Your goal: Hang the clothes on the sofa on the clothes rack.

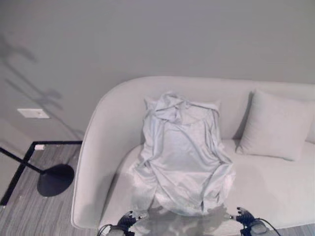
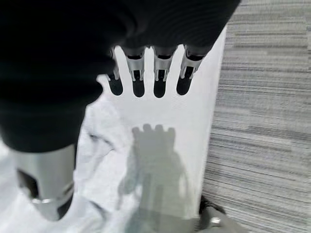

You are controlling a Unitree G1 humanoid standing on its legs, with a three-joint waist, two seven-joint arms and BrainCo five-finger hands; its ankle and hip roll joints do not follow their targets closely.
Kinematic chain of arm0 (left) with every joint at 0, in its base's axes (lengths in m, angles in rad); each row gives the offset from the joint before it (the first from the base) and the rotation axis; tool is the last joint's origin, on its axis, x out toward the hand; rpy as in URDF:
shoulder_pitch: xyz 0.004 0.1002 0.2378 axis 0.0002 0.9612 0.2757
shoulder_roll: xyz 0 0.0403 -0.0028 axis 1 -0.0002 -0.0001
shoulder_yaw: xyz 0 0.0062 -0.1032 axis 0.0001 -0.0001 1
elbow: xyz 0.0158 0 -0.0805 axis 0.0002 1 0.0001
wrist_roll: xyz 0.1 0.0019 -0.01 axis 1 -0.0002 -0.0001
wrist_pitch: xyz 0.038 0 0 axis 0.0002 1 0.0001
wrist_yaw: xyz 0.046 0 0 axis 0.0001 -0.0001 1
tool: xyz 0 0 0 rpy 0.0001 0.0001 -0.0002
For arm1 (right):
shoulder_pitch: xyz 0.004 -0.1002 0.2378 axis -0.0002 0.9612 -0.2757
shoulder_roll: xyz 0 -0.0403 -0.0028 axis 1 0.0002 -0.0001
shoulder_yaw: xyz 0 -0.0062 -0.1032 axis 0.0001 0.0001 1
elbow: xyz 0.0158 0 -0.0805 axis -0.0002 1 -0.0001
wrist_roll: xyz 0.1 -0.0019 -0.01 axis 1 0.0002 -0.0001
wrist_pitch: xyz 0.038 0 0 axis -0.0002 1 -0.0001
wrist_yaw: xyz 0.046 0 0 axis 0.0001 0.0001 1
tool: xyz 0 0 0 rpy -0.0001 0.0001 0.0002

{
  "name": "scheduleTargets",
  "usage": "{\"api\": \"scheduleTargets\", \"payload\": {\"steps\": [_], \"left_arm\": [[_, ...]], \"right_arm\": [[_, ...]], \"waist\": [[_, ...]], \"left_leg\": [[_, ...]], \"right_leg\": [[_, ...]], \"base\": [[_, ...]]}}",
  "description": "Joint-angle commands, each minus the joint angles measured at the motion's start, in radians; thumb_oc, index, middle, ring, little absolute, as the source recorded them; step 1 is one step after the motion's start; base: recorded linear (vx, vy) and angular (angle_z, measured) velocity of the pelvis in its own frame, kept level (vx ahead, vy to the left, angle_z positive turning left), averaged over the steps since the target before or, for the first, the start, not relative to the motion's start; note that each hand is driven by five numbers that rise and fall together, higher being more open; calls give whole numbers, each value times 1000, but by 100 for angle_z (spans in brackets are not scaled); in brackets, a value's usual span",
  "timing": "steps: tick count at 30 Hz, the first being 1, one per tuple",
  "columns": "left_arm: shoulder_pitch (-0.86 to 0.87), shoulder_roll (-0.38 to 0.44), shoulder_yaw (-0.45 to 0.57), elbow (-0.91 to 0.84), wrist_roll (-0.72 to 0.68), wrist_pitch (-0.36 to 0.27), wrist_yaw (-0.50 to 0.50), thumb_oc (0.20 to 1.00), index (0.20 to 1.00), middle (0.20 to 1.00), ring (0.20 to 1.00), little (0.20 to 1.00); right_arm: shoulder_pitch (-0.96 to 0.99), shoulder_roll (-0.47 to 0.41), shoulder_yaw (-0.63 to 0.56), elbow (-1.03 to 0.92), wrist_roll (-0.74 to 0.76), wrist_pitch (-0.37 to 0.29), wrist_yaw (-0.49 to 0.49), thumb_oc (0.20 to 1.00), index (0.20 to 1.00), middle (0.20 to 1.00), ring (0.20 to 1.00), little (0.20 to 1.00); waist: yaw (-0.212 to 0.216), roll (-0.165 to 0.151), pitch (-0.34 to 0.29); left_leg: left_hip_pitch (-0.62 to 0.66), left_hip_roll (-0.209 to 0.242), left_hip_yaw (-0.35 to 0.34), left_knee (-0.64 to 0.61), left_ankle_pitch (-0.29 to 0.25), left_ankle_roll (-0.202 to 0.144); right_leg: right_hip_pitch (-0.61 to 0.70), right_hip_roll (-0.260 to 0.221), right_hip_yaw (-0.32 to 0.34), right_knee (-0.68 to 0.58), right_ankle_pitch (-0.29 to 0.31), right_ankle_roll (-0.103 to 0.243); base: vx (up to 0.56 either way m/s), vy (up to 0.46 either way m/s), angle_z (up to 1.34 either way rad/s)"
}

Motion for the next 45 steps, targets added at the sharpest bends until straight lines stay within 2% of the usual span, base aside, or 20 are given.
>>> {"api": "scheduleTargets", "payload": {"steps": [1,2,6,15,16,22,25,27,28,32,34,35,41,45], "left_arm": [[-17,-2,-17,18,-18,-18,1,1000,1000,1000,1000,1000],[-13,-4,-17,22,-14,-18,-1,1000,1000,1000,1000,1000],[-8,11,-7,24,1,-21,-3,1000,1000,1000,1000,1000],[7,70,50,-31,-29,-36,5,1000,1000,1000,1000,1000],[8,90,58,-76,-42,-42,9,1000,1000,1000,1000,1000],[4,130,61,-195,-51,-50,17,1000,1000,1000,1000,1000],[-24,198,55,-368,-27,-56,41,1000,1000,1000,1000,1000],[-32,212,54,-403,-20,-55,46,1000,1000,1000,1000,1000],[-71,250,48,-490,-17,-56,61,1000,1000,1000,1000,1000],[-183,300,15,-557,-4,-59,97,1000,1000,1000,1000,1000],[-435,330,-103,-571,23,-66,162,1000,1000,1000,1000,1000],[-438,330,-103,-569,23,-66,162,1000,1000,1000,1000,1000],[-720,331,-236,-483,35,-66,241,1000,1000,1000,1000,1000],[-851,317,-307,-422,33,-60,258,1000,1000,1000,1000,1000]], "right_arm": [[-7,-28,0,11,31,-13,-12,1000,1000,1000,1000,1000],[-1,-23,0,12,27,-13,-12,1000,1000,1000,1000,1000],[14,-10,-7,-4,29,-15,-12,1000,1000,1000,1000,1000],[34,-39,-28,-160,31,-34,-17,1000,1000,1000,1000,1000],[42,-73,-41,-231,23,-40,-22,1000,1000,1000,1000,1000],[37,-136,-68,-342,-8,-40,-33,1000,1000,1000,1000,1000],[-1,-226,-109,-470,-38,-41,-55,1000,1000,1000,1000,1000],[-13,-243,-114,-496,-43,-41,-59,1000,1000,1000,1000,1000],[-62,-285,-116,-550,-54,-42,-72,1000,1000,1000,1000,1000],[-181,-330,-85,-597,-60,-43,-93,1000,1000,1000,1000,1000],[-431,-349,14,-570,-44,-44,-144,1000,1000,1000,1000,1000],[-434,-349,14,-568,-43,-44,-144,1000,1000,1000,1000,1000],[-710,-358,125,-403,11,-43,-207,1000,1000,1000,1000,1000],[-864,-368,205,-281,47,-32,-206,1000,1000,1000,1000,1000]], "waist": [[15,55,-15],[9,60,-21],[-4,65,-39],[-6,55,-49],[-10,53,-51],[-16,54,-52],[-22,60,-47],[-22,62,-43],[-22,65,-32],[-24,69,-3],[-29,82,47],[-30,83,46],[-32,95,73],[-29,102,89]], "left_leg": [[-20,-13,30,-109,122,3],[-17,-23,22,-109,120,8],[11,-38,63,-109,113,11],[48,-28,95,-109,87,15],[56,-23,100,-109,83,14],[64,-16,108,-109,76,10],[64,-11,110,-109,74,8],[62,-10,109,-109,74,8],[51,-8,107,-109,78,7],[13,-6,102,-109,91,4],[-89,-11,86,-109,129,-4],[-91,-11,85,-109,130,-4],[-205,-19,78,-109,174,-19],[-251,-26,76,-109,194,-25]], "right_leg": [[-38,-52,26,20,-1,141],[-32,-48,32,20,0,140],[-19,-61,48,20,6,140],[-14,-70,81,20,11,150],[-12,-72,86,20,10,155],[-11,-73,89,20,6,160],[-15,-76,91,20,5,168],[-17,-76,91,20,6,170],[-29,-78,93,20,9,173],[-67,-79,94,20,19,177],[-166,-75,103,20,46,184],[-169,-75,102,20,47,183],[-274,-72,107,20,81,187],[-318,-71,110,20,97,191]], "base": [[75,55,-21],[86,60,-36],[134,93,-15],[73,26,-16],[80,-15,-9],[47,-15,-6],[39,-23,-6],[-4,-17,-4],[-47,-20,-2],[-100,-21,-3],[-257,-28,-5],[-137,-24,7],[-77,-31,6],[-40,-25,3]]}}
